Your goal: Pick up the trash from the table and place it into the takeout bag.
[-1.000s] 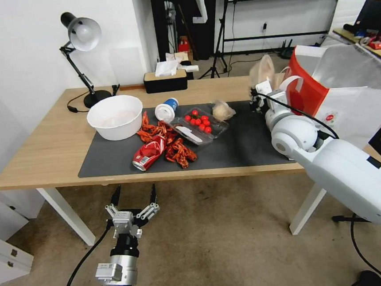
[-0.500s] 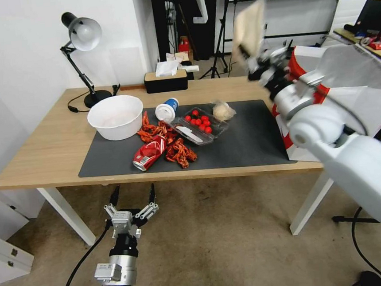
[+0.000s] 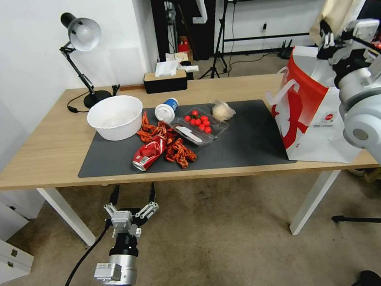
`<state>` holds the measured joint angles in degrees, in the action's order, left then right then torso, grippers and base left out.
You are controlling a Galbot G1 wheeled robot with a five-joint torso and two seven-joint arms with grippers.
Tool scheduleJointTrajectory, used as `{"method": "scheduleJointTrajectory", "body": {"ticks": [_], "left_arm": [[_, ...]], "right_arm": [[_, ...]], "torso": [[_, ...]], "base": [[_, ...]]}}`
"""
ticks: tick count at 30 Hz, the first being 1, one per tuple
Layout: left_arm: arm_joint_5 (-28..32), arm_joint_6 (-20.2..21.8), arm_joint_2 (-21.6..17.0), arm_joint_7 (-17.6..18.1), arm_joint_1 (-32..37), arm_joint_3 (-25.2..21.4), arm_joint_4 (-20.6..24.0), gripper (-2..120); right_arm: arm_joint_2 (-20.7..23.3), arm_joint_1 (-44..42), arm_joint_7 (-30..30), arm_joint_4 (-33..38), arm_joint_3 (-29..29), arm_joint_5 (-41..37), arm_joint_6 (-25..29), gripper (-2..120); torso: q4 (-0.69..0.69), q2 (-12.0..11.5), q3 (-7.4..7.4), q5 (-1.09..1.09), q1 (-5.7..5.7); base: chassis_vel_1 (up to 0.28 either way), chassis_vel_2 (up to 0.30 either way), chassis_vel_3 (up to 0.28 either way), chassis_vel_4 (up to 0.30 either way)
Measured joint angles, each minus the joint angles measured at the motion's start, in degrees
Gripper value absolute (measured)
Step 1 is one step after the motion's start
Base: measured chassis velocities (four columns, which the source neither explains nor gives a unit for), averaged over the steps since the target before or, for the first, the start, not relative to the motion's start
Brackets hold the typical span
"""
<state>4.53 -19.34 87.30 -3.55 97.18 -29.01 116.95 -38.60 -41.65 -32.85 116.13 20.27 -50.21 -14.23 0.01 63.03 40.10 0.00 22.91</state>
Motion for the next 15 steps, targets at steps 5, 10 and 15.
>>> {"method": "scheduleJointTrajectory", "body": {"ticks": [5,10,15], "left_arm": [[0.15,-0.02,-0.17,0.0,-0.03,-0.09,0.09,100],[0.22,-0.02,-0.23,0.0,-0.18,-0.05,0.1,100],[0.27,-0.02,-0.39,0.0,-0.25,0.01,0.08,100]], "right_arm": [[-0.07,0.16,-0.98,-0.34,-0.41,-0.01,-0.87,16],[-0.01,0.29,-2.64,-0.13,-0.53,0.0,-1.97,37],[0.22,0.23,-3.63,0.38,-0.59,-0.19,-3.21,54]], "torso": [[0.0,0.0,0.0,0.0,0.01],[0.0,0.0,0.0,0.0,0.0],[-0.01,0.0,0.0,0.0,0.01]], "base": [[0.0,0.0,0.0,0.0],[0.0,0.0,0.0,0.0],[0.0,0.0,0.0,0.0]]}}
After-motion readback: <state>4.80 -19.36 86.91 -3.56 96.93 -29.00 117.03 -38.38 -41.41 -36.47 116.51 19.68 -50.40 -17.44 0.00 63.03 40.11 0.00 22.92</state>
